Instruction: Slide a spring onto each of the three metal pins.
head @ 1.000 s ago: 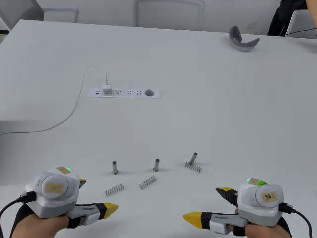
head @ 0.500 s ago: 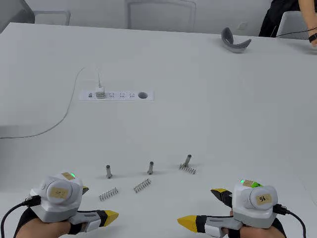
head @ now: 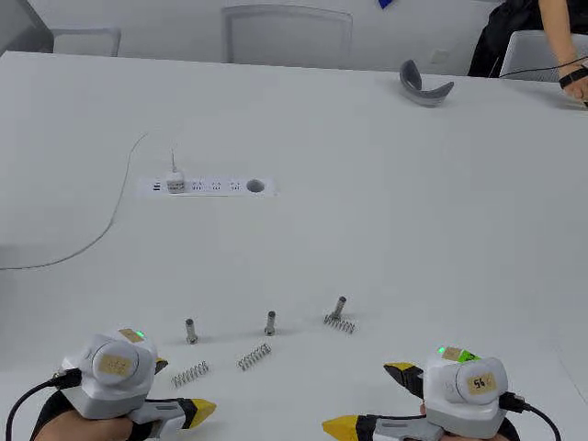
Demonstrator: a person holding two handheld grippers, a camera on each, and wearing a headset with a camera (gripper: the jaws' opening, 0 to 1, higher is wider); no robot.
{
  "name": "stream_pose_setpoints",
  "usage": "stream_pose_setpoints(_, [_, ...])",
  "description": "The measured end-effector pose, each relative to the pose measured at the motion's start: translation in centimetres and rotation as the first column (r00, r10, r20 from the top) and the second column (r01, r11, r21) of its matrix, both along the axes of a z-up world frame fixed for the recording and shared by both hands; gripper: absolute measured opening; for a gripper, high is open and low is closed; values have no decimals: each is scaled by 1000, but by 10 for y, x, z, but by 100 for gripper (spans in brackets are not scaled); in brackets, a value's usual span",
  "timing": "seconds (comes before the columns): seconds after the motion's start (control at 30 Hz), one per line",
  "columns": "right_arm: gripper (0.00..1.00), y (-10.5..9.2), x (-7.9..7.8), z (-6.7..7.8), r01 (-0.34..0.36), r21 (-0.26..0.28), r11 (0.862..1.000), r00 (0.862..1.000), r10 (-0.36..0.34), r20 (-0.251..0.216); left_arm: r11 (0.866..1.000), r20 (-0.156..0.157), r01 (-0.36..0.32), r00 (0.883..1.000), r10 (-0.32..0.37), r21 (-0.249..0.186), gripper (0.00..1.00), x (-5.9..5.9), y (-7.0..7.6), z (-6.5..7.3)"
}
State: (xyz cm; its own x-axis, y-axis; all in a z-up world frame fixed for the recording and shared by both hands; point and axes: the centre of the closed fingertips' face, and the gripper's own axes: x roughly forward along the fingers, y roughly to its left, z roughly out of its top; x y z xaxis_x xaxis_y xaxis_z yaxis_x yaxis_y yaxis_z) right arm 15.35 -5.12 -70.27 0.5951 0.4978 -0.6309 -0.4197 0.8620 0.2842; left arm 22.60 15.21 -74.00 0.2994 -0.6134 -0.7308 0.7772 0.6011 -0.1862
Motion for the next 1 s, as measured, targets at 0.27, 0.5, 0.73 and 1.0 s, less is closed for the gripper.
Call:
stream_pose_setpoints(0.27, [90,-1,-2,-2,1,0,1000,1000,-1,-6,999,-5,-5,1000,6,37,54,6,6,-10])
stream_pose_setpoints(0.5, [90,-2,-3,-4,3,0,1000,1000,-3,-11,999,-9,-6,1000,7,37,50,9,6,-15])
stream_pose_setpoints(0.73, [90,-4,-3,-5,6,0,1000,1000,-6,-16,999,-21,-2,1000,2,44,41,8,7,-24])
stream_pose_setpoints(1.0, [90,-4,-4,-6,2,-3,1000,1000,-2,-21,999,-13,-17,1000,17,44,29,12,8,-26])
